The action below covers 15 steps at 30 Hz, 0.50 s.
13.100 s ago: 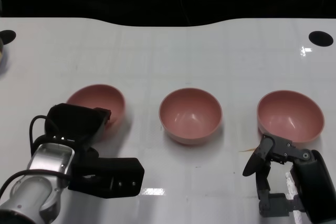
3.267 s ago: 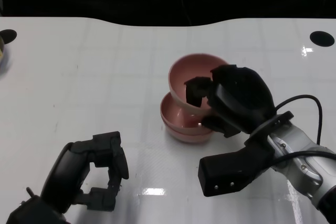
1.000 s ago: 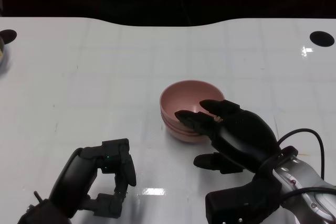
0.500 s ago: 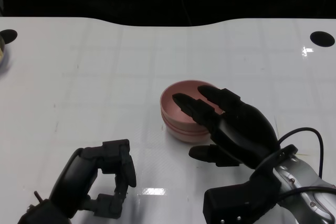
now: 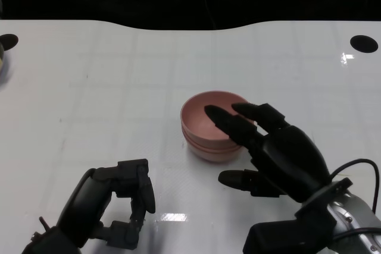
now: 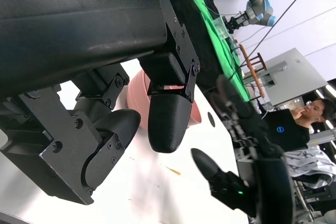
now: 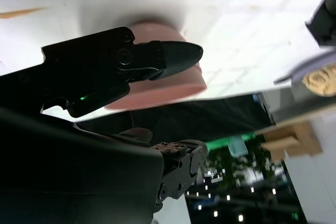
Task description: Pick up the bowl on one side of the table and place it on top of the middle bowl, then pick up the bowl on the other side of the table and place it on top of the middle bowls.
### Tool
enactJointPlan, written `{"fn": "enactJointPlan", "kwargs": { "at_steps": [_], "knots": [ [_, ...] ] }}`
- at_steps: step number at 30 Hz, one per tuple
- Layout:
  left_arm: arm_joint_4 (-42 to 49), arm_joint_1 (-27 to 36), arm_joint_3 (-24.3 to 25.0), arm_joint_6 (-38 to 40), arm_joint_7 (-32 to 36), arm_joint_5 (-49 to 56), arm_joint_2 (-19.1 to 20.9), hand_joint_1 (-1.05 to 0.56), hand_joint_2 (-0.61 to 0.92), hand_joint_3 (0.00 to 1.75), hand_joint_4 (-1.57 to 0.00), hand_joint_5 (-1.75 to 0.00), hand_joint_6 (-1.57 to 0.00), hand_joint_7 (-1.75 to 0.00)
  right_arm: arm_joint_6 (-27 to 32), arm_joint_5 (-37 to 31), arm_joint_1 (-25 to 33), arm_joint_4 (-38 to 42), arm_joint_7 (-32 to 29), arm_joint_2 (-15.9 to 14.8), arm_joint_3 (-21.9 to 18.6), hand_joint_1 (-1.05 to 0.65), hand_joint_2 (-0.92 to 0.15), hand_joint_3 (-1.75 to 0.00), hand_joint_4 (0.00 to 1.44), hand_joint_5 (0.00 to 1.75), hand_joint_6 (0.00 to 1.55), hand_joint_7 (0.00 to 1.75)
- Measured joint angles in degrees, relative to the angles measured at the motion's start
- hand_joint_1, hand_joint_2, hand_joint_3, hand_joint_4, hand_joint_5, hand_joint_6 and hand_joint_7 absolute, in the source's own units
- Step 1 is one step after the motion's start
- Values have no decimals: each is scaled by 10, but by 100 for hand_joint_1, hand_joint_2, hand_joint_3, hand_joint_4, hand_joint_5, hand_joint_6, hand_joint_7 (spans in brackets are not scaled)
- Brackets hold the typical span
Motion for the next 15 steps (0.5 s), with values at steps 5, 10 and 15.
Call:
{"fn": "enactJointPlan", "kwargs": {
  "at_steps": [5,10,15],
  "knots": [
    [0,-1,0,0,0,3,-1,-1,20,167,-99,-174,-91,-156,-83,38,28,2,-45,-15,-32,-45,-92,-10,2,81,34,11],
    [2,-4,0,-1,0,4,-2,-1,19,168,-99,-175,-91,-157,-146,90,60,2,-59,-15,-66,-33,-92,-5,11,92,46,18],
    [4,-6,0,-1,0,4,-2,-1,17,170,-99,-175,-90,-157,-184,116,90,1,-61,-15,-87,-24,-92,-4,21,101,56,26]
  ]
}}
